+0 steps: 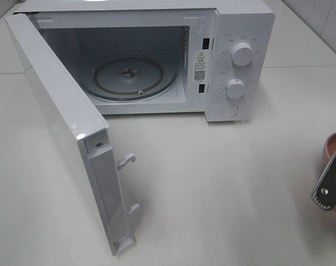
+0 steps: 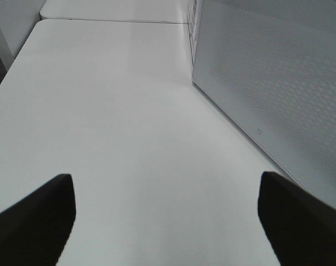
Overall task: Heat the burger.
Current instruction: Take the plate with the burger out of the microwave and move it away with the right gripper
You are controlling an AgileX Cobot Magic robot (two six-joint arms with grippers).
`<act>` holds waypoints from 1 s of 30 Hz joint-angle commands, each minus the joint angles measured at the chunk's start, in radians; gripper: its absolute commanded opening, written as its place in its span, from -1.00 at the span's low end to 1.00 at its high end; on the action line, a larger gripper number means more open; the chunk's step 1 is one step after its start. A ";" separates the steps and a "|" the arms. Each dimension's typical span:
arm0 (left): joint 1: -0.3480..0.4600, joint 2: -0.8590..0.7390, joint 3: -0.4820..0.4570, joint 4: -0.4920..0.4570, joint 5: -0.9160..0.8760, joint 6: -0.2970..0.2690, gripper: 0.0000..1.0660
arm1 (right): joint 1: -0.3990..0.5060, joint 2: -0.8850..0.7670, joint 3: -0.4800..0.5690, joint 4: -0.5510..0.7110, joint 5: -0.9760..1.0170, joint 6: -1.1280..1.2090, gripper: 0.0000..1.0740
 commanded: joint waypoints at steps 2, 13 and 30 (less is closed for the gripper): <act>0.002 -0.005 0.000 -0.002 -0.012 -0.005 0.53 | -0.009 0.083 -0.016 -0.130 0.017 0.179 -1.00; 0.002 -0.005 0.000 -0.002 -0.012 -0.005 0.53 | -0.009 0.219 -0.023 -0.302 0.017 0.522 -0.98; 0.002 -0.005 0.000 -0.002 -0.012 -0.005 0.53 | -0.009 0.332 -0.057 -0.304 0.016 0.608 -0.41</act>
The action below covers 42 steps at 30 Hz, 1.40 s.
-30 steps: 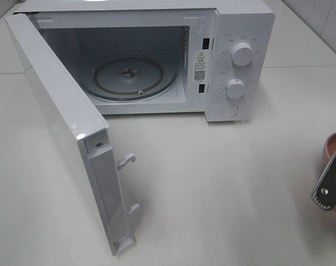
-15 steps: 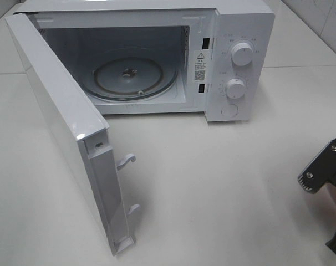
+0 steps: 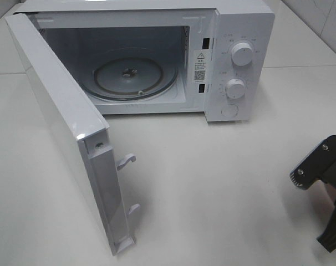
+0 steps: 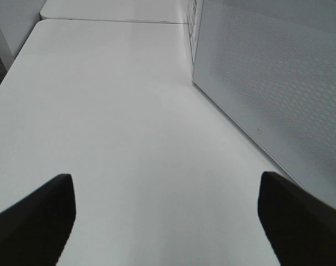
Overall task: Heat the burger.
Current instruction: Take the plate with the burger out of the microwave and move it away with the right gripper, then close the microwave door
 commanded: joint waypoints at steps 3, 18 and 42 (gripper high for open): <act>0.002 -0.005 0.000 -0.002 -0.012 -0.005 0.53 | -0.003 0.001 -0.022 0.017 0.020 0.002 -0.18; 0.002 -0.005 0.000 -0.002 -0.012 -0.005 0.53 | -0.002 -0.093 -0.121 0.422 -0.128 -0.366 0.17; 0.002 -0.005 0.000 -0.002 -0.012 -0.005 0.53 | -0.002 -0.586 -0.324 1.068 0.291 -0.966 0.47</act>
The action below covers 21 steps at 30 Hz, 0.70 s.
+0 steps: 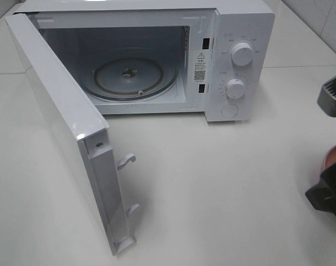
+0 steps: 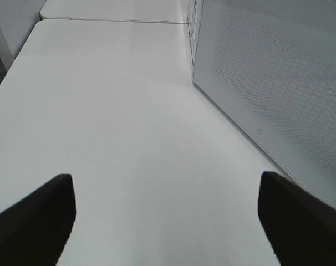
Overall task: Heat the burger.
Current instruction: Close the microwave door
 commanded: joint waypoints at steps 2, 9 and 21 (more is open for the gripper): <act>0.002 -0.005 0.000 -0.002 -0.012 -0.005 0.53 | -0.002 -0.098 -0.008 0.019 0.077 -0.026 0.47; 0.002 -0.005 0.000 -0.002 -0.012 -0.005 0.53 | -0.002 -0.243 -0.008 0.017 0.142 -0.028 0.47; 0.002 -0.005 0.000 -0.002 -0.012 -0.005 0.53 | -0.188 -0.516 0.029 0.014 0.193 -0.063 0.47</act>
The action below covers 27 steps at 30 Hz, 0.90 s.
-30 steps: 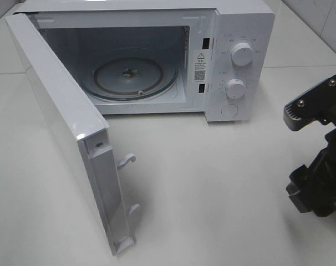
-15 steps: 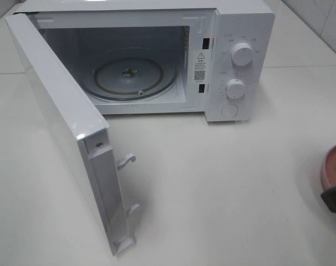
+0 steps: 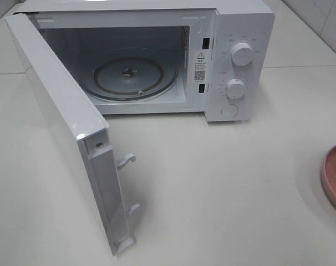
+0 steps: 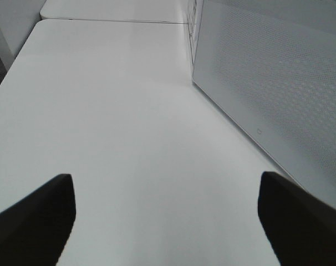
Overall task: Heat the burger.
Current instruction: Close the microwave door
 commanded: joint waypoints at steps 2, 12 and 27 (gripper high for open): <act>0.002 -0.005 0.000 -0.002 -0.012 -0.005 0.53 | -0.094 -0.074 0.019 0.019 -0.005 -0.046 0.47; 0.002 -0.005 0.000 -0.002 -0.012 -0.005 0.53 | -0.339 -0.312 0.034 0.074 -0.045 -0.098 0.43; 0.002 -0.005 0.000 -0.002 -0.012 -0.005 0.53 | -0.470 -0.510 0.105 0.119 -0.059 -0.098 0.42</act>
